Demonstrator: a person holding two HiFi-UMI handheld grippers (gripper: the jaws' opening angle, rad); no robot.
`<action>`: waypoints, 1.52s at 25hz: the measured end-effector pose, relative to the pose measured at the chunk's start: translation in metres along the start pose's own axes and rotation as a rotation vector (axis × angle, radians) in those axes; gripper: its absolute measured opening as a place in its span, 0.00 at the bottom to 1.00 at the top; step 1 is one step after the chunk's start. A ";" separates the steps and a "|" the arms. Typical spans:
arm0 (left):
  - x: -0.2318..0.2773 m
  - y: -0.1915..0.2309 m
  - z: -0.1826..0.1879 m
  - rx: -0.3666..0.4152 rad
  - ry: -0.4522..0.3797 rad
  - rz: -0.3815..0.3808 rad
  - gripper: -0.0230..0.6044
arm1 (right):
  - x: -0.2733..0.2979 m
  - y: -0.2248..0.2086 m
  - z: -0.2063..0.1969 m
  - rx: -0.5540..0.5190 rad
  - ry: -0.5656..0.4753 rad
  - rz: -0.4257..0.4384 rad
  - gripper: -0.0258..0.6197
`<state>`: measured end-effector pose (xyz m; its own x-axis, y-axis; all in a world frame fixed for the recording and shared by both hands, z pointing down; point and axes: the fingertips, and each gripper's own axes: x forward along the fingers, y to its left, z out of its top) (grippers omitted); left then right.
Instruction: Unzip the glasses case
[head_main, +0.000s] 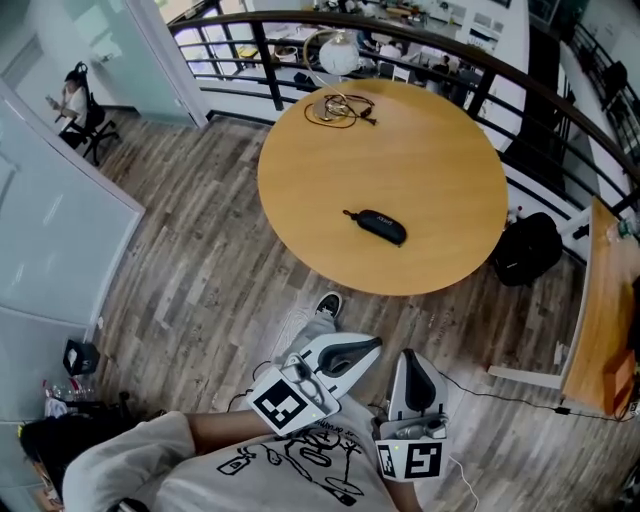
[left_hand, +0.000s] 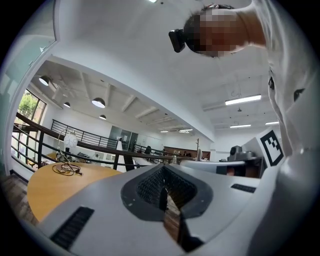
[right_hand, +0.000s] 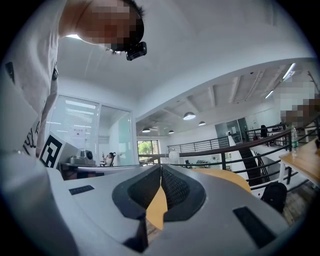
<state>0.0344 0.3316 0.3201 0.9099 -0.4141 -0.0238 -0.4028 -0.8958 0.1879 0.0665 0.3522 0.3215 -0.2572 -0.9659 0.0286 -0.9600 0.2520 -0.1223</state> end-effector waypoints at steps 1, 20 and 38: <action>0.003 0.004 0.001 0.001 -0.002 -0.002 0.05 | 0.004 -0.002 0.000 -0.006 0.002 -0.002 0.08; 0.067 0.188 0.042 -0.049 -0.041 -0.007 0.05 | 0.198 -0.033 0.012 -0.095 0.080 0.001 0.08; 0.113 0.306 0.041 -0.107 0.039 -0.059 0.05 | 0.321 -0.063 -0.002 -0.079 0.144 -0.077 0.08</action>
<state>0.0095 0.0044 0.3348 0.9359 -0.3524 -0.0006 -0.3370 -0.8954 0.2909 0.0441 0.0266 0.3406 -0.1907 -0.9654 0.1778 -0.9816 0.1873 -0.0359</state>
